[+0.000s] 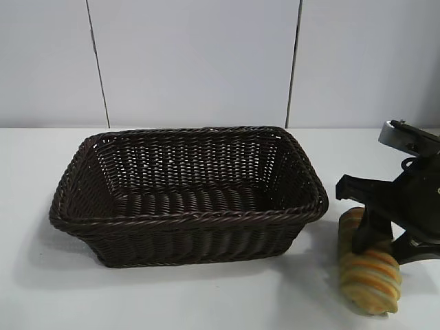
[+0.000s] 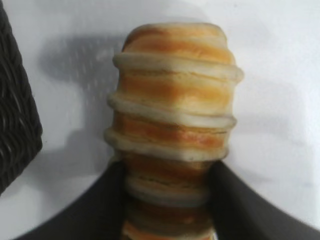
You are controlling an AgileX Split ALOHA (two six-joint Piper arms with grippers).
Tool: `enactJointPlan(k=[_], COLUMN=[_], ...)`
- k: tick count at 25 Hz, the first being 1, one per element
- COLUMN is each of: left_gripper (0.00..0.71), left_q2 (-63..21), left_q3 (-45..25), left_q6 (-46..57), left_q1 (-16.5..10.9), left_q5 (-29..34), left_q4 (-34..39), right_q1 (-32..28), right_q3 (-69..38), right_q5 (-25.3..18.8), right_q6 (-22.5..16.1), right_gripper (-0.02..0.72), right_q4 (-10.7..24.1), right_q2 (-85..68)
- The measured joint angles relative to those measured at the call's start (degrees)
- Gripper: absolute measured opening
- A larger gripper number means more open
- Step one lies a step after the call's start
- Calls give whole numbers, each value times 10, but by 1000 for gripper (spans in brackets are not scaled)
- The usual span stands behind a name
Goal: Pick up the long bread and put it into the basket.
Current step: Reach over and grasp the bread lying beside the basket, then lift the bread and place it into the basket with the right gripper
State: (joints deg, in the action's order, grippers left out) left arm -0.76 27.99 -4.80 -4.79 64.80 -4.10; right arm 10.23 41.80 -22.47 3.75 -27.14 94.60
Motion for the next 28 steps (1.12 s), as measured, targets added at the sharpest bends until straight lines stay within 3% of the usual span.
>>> enactJointPlan(k=[2,7,9,12,15,20,28], left_gripper=[687,687,687,687,687,687,687], left_q2=[0,0,0,0,0,0,0], left_q3=[0,0,0,0,0,0,0], left_q6=[0,0,0,0,0,0,0], left_q1=[0,0,0,0,0,0,0], left_q5=[0,0,0,0,0,0,0], left_q4=[0,0,0,0,0,0,0], right_q1=[0,0,0,0,0,0,0], right_q3=[31,129,170,229,276,310,336], right_q5=[-31,-148,-189,-240,-274,-289,-288], right_q6=[-37,-145,-158,-147,-109,-16,267], right_gripper=[102,102,98,92,92,92,92], right_q4=[40,188,222,233,227,197,78], right_q2=[-22,-63,-70,-72,-64,-52,-25])
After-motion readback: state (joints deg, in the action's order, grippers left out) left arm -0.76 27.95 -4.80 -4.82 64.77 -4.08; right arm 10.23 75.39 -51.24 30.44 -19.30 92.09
